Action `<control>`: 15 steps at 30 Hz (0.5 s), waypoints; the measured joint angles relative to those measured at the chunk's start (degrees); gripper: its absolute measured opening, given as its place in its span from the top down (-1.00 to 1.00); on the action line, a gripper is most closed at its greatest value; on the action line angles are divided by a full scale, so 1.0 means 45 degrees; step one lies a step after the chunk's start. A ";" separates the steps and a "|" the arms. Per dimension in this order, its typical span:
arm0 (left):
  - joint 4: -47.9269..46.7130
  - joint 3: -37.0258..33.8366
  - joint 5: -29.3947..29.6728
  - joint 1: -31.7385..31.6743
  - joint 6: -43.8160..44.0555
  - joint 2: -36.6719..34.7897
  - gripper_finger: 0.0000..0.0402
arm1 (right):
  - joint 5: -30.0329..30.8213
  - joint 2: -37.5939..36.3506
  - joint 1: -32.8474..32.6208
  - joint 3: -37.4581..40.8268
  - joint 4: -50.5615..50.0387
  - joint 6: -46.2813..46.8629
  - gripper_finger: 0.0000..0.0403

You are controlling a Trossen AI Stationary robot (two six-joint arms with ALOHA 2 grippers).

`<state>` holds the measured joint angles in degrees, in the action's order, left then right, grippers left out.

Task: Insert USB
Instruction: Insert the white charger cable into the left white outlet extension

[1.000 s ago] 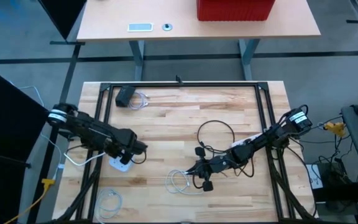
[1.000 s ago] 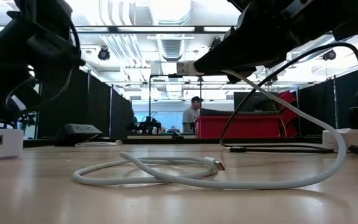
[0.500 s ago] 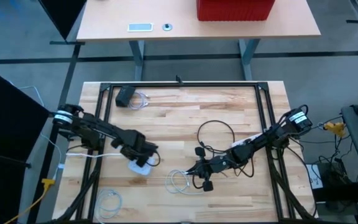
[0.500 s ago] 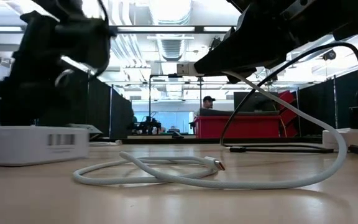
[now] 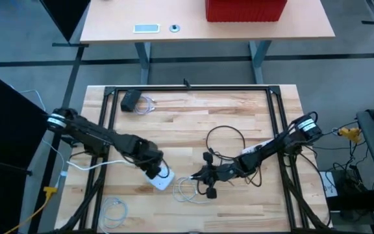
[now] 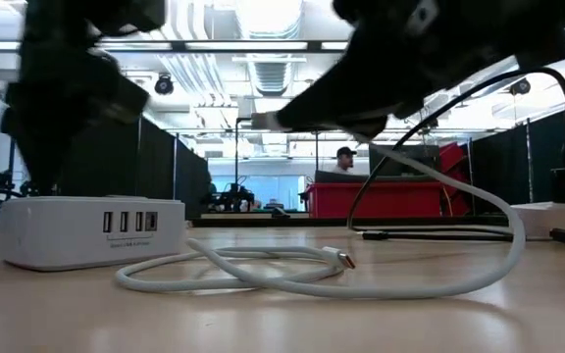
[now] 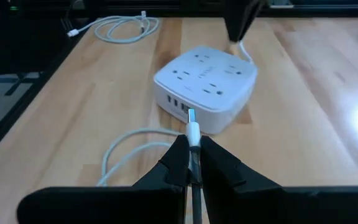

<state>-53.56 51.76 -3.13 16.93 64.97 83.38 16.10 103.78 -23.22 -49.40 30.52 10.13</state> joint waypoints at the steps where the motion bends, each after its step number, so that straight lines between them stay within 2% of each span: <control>1: -0.0364 -0.0016 0.0008 0.0246 0.0336 -0.0151 0.88 | 0.0004 0.0328 -0.0003 -0.0312 -0.0034 0.0082 0.94; 4: -0.0649 -0.0139 -0.0111 0.1080 0.1049 -0.0350 0.88 | 0.0053 0.1354 -0.0126 -0.1361 -0.0048 0.0139 0.94; 8: 0.0273 -0.0509 0.0009 0.2053 0.1627 -0.0185 0.88 | 0.0597 0.2477 -0.0284 -0.2577 -0.0054 0.1003 0.94; 15: 0.1235 -0.1674 0.1712 0.2807 0.2365 0.0505 0.88 | 0.1693 0.4016 -0.0542 -0.4367 -0.1678 0.2851 0.94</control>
<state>-48.00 44.23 4.58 29.56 75.61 85.65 23.72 121.85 -25.66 -69.05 22.97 22.96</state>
